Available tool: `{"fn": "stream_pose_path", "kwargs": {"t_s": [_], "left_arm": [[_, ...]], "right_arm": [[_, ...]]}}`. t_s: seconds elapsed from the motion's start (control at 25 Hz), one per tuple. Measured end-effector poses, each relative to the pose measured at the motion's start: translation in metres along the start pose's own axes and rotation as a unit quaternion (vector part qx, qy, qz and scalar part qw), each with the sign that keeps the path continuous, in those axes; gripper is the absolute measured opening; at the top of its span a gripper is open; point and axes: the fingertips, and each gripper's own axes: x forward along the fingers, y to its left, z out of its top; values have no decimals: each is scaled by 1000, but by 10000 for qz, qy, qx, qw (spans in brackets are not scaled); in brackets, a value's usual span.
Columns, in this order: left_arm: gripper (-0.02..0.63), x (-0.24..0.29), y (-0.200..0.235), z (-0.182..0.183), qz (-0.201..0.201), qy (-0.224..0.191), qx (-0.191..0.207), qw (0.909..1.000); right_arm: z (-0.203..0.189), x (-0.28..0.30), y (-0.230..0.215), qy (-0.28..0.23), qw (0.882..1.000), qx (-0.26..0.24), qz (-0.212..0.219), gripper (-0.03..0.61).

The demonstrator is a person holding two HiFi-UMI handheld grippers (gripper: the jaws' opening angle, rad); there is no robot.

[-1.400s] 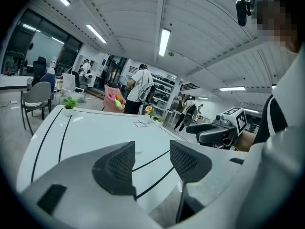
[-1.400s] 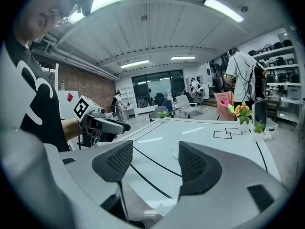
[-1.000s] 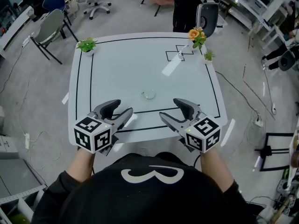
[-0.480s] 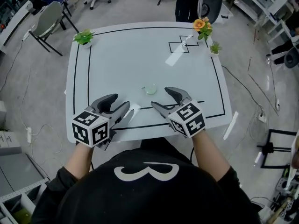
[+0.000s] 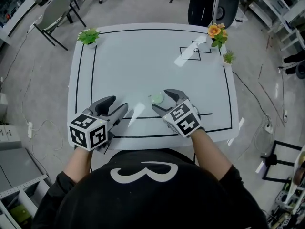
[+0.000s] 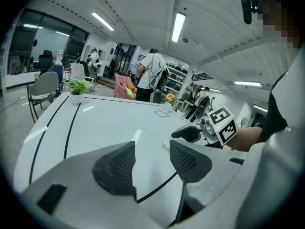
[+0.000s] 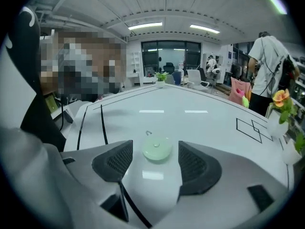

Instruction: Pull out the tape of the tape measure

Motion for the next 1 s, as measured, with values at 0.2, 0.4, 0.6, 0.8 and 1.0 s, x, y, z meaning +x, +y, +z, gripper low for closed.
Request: {"fn": "stream_pose_path", "kwargs": {"t_s": [0.2, 0.4, 0.6, 0.8, 1.0], "left_arm": [[210, -2, 8, 3, 37, -52, -140, 9999], [210, -6, 16, 3, 98, -130, -268, 9995], [210, -7, 17, 3, 103, -175, -330, 9993], [210, -8, 16, 3, 97, -168, -343, 9992], [210, -7, 13, 6, 73, -189, -333, 9992]], "right_arm": [[1, 13, -1, 205, 9997, -120, 110, 278], [3, 17, -2, 280, 9994, -151, 112, 276], [1, 17, -2, 287, 9994, -89, 145, 234], [0, 17, -2, 280, 9995, 32, 156, 219], [2, 16, -3, 244, 9988, 303, 299, 219]]}}
